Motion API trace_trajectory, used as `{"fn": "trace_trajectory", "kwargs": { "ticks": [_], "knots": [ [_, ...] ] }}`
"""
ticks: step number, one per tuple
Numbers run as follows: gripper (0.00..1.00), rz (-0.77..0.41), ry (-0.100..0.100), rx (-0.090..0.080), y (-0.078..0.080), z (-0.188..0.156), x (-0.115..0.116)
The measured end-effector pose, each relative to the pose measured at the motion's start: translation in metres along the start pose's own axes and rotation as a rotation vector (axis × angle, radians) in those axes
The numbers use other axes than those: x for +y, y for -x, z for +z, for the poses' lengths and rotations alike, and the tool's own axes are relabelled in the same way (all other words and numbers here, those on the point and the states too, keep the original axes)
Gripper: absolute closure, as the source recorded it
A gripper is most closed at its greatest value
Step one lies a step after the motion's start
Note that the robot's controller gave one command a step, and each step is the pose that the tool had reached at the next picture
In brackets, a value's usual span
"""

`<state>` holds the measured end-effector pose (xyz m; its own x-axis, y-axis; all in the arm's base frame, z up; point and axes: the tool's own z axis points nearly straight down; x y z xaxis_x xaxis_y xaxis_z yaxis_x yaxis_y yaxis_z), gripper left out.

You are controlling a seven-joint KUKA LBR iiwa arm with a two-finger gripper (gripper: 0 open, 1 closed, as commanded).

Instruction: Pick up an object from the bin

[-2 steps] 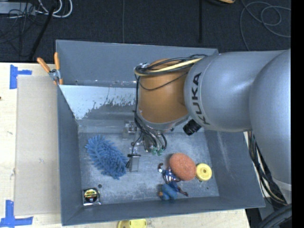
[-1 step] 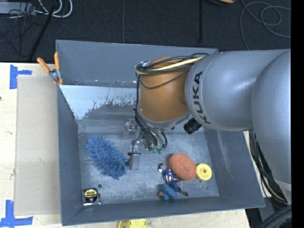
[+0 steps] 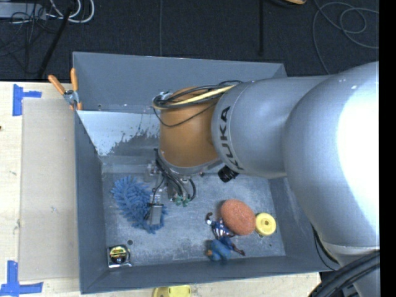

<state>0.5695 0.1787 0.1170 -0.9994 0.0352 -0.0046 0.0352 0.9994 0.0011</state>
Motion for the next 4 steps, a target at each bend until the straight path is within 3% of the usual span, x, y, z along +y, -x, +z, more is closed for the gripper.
{"fn": "trace_trajectory", "kwargs": {
  "ticks": [1,2,3,4],
  "knots": [
    [1.00,0.206,-0.003,0.009,-0.020,0.019,0.006],
    [1.00,0.206,-0.003,0.009,-0.020,0.019,0.006],
    [1.00,0.161,-0.002,0.002,-0.038,0.026,0.008],
    [1.00,0.103,-0.004,0.012,-0.039,-0.017,0.014]
  ]
}}
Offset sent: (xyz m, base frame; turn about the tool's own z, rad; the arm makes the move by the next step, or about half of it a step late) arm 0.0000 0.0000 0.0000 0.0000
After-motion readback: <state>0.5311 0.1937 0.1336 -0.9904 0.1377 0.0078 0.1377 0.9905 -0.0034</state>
